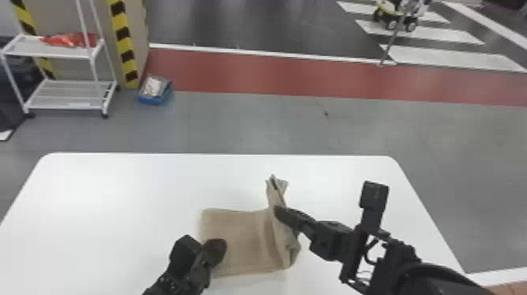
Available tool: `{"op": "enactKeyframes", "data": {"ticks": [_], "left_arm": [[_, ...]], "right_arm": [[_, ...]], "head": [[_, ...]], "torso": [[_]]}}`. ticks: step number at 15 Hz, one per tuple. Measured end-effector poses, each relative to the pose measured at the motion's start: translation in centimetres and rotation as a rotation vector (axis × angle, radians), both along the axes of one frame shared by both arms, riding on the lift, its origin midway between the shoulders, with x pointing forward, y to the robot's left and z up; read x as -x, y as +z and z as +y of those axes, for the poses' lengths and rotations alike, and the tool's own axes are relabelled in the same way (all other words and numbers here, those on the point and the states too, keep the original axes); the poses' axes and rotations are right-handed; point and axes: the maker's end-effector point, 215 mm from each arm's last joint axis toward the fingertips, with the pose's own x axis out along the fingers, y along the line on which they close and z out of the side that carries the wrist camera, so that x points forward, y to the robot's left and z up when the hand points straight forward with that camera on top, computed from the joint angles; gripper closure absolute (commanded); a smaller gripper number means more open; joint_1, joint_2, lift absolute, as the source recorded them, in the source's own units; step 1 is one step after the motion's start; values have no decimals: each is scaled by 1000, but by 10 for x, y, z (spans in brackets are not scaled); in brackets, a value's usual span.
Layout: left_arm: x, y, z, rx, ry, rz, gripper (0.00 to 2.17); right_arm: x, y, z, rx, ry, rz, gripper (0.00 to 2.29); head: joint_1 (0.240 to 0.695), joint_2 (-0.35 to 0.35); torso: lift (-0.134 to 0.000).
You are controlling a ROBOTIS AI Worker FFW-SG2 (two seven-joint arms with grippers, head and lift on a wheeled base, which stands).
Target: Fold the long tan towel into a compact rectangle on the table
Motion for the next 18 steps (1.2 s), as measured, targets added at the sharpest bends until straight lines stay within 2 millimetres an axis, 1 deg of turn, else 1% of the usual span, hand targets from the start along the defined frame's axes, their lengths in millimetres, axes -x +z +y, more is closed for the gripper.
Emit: {"op": "enactKeyframes", "data": {"ticks": [2, 4, 8, 10, 13, 18], "left_arm": [[1, -1, -1, 0, -2, 2, 1895], [1, -2, -2, 3, -3, 2, 1895], [-1, 3, -4, 15, -7, -6, 1895], [-1, 5, -5, 23, -8, -9, 1895], [0, 6, -8, 30, -10, -10, 1895], [6, 5, -10, 33, -15, -11, 1895]], "right_arm": [[-5, 2, 13, 8, 17, -7, 1058], [-10, -1, 23, 21, 28, -5, 1058], [-9, -22, 42, 47, 61, 17, 1058], [-9, -28, 47, 50, 66, 17, 1058], [-11, -30, 53, 55, 66, 8, 1058], [-10, -42, 73, 57, 83, 3, 1058]], "head": [[695, -167], [695, -151], [695, -134], [695, -126], [695, -123], [695, -101]], "torso": [[0], [0], [0], [0], [0], [0]]}}
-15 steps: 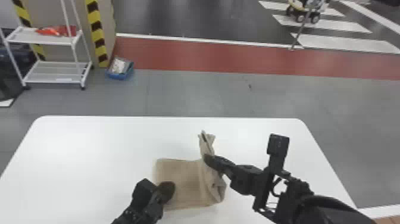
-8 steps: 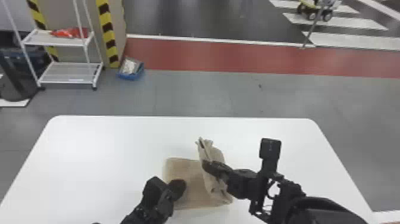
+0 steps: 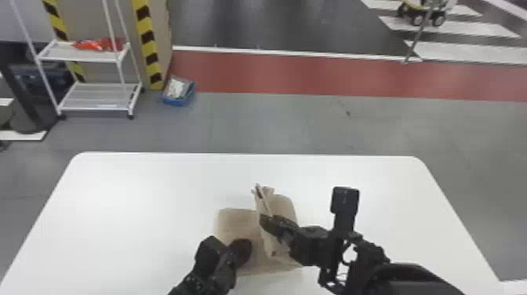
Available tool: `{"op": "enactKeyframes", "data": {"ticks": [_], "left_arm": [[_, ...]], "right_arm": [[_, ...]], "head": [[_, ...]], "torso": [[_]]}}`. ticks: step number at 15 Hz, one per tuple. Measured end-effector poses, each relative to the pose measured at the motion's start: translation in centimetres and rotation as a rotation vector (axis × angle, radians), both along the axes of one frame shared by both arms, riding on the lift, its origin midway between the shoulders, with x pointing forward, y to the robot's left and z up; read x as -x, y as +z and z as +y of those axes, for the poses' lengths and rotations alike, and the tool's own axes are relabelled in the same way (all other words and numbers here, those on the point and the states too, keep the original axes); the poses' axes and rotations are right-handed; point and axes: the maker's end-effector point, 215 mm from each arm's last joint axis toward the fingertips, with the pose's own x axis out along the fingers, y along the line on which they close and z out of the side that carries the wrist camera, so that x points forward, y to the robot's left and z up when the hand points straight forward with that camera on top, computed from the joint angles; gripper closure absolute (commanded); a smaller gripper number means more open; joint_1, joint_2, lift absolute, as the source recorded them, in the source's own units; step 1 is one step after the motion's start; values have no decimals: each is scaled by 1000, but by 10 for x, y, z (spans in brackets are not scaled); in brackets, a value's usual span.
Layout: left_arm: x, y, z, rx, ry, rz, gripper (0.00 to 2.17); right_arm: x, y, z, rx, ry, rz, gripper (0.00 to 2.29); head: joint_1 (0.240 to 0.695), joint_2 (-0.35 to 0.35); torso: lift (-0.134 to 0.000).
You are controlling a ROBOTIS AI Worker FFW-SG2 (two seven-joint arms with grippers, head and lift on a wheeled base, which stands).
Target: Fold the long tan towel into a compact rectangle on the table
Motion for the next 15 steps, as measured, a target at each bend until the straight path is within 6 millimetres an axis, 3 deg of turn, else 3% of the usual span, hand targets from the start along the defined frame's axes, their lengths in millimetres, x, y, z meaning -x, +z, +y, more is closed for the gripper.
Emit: {"op": "enactKeyframes", "data": {"ticks": [7, 8, 11, 15], "left_arm": [[4, 1, -3, 13, -6, -6, 1895], [5, 1, -4, 14, -7, -6, 1895], [8, 0, -6, 14, -9, -4, 1895], [9, 1, -3, 14, -5, -7, 1895]], "right_arm": [[1, -9, 23, -4, 20, -19, 1042], [0, -9, 24, -8, 18, -25, 903], [-5, -8, 28, -34, 15, -47, 26], [-8, 1, 33, -127, 38, -63, 29]], "head": [[695, -76], [695, -76], [695, -74], [695, -62]], "torso": [[0], [0], [0], [0]]}}
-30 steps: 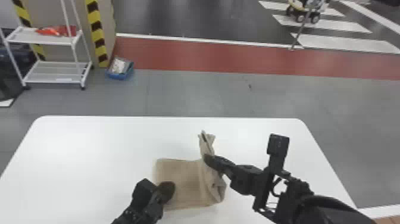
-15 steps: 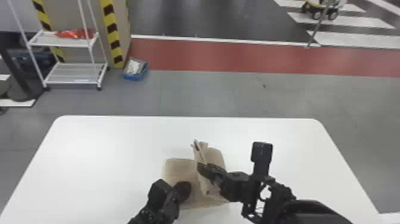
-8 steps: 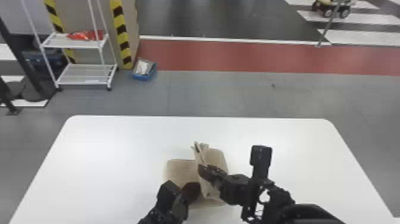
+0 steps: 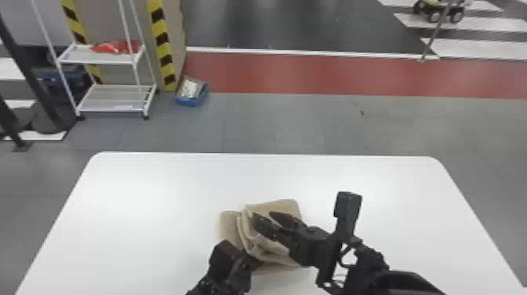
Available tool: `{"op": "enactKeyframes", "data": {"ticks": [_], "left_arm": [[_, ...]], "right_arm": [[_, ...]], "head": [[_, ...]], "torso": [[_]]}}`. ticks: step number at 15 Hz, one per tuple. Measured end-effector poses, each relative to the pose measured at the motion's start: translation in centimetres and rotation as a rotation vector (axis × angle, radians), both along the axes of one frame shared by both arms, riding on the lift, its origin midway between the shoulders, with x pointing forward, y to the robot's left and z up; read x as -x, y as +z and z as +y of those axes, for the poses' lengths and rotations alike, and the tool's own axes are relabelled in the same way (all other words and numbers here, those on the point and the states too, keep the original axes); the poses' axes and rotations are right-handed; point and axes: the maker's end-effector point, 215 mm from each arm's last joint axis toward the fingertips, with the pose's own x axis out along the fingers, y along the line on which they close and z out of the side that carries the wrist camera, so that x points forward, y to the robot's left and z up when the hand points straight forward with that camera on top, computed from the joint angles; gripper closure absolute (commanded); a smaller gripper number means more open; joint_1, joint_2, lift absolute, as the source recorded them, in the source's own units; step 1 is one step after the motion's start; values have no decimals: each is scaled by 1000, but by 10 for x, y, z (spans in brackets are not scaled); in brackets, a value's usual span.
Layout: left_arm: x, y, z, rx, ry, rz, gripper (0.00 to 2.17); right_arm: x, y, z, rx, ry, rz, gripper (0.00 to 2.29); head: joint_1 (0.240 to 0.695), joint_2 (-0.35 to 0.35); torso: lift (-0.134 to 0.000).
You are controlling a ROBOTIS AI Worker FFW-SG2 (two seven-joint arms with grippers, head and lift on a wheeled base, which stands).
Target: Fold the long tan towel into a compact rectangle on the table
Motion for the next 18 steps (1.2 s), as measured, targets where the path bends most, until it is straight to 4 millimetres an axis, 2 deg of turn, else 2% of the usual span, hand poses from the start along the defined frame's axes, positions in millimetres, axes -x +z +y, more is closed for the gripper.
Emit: {"op": "enactKeyframes", "data": {"ticks": [2, 4, 5, 8, 10, 11, 13, 14, 16, 18], "left_arm": [[1, 6, 6, -2, 7, -13, 1895], [1, 19, 20, -23, 17, -45, 1895], [2, 25, 31, -36, 25, -57, 1895], [2, 57, 82, -61, 76, -109, 1895], [-3, 74, 111, -55, 116, -137, 1895], [-7, 81, 122, -44, 131, -149, 1895], [-22, 93, 141, -4, 154, -174, 1895], [-30, 93, 147, 12, 156, -174, 1895], [-40, 88, 145, 45, 119, -161, 1895], [-49, 80, 138, 68, 74, -156, 1895]], "right_arm": [[-1, 3, -5, -30, -7, 3, 33], [2, 3, -13, -53, -23, 12, 49], [4, 4, -18, -60, -32, 16, 49], [22, 8, -35, -67, -50, 45, 66], [36, 13, -50, -61, -64, 39, 316], [43, 15, -59, -60, -67, 34, 626], [64, 15, -84, -51, -78, 32, 1605], [75, 9, -98, -26, -88, 45, 1771], [94, -7, -115, 30, -92, 84, 1774], [111, -26, -120, 93, -84, 119, 1774]], "head": [[695, -63], [695, -55], [695, -49], [695, -6], [695, 11], [695, 15], [695, 9], [695, 3], [695, -17], [695, -42]], "torso": [[0], [0], [0], [0], [0], [0], [0], [0], [0], [0]]}}
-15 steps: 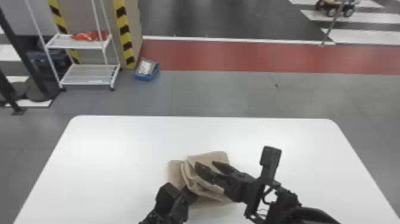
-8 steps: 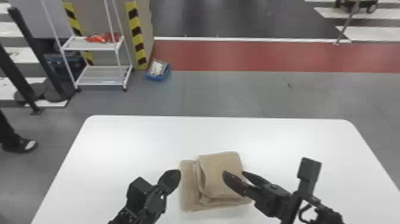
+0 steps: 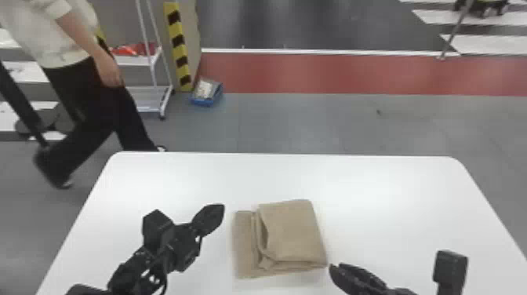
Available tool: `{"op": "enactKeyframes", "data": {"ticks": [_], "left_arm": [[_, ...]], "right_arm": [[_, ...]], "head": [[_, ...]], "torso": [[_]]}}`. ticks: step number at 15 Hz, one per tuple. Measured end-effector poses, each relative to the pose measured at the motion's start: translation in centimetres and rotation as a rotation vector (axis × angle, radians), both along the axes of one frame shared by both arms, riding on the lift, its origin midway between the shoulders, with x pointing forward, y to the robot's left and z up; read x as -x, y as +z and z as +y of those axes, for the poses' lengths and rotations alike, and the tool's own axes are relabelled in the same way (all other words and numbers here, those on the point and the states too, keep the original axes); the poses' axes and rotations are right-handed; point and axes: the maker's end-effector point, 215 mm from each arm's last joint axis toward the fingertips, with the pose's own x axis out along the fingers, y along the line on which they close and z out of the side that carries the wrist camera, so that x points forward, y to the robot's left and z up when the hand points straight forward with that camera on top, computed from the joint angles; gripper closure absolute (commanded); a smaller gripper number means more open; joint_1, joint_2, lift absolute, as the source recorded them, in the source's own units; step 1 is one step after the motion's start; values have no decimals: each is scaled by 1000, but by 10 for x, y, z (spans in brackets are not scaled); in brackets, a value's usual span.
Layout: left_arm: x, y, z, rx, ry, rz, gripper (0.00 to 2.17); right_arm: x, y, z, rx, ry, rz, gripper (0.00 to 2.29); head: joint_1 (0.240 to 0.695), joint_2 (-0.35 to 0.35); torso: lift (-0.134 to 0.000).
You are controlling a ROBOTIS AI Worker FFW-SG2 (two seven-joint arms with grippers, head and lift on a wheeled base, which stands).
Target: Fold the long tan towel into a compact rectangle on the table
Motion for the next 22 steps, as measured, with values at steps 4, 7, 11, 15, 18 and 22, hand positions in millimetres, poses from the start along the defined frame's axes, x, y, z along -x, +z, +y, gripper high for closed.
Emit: {"op": "enactKeyframes", "data": {"ticks": [4, 7, 11, 15, 18, 22], "left_arm": [[-11, -17, -18, -20, -101, -13, 1892], [-19, -17, -40, -48, -173, -48, 1892], [-26, -20, -75, -123, -279, -97, 1892], [-31, -31, -105, -218, -342, -113, 1892], [-30, -52, -107, -282, -356, -64, 1892], [-10, -96, -83, -348, -300, 109, 1892]], "right_arm": [[20, -9, -3, 46, 3, -21, 1771], [31, -3, -9, 32, -3, -46, 1771], [43, 14, -9, 14, -11, -86, 1771], [42, 23, -8, 6, -16, -123, 1771], [40, 25, -9, 6, -19, -134, 1771], [31, 20, -14, 16, -28, -127, 1771]], "head": [[695, -72], [695, -101], [695, -152], [695, -196], [695, -203], [695, -180]], "torso": [[0], [0], [0], [0], [0], [0]]}}
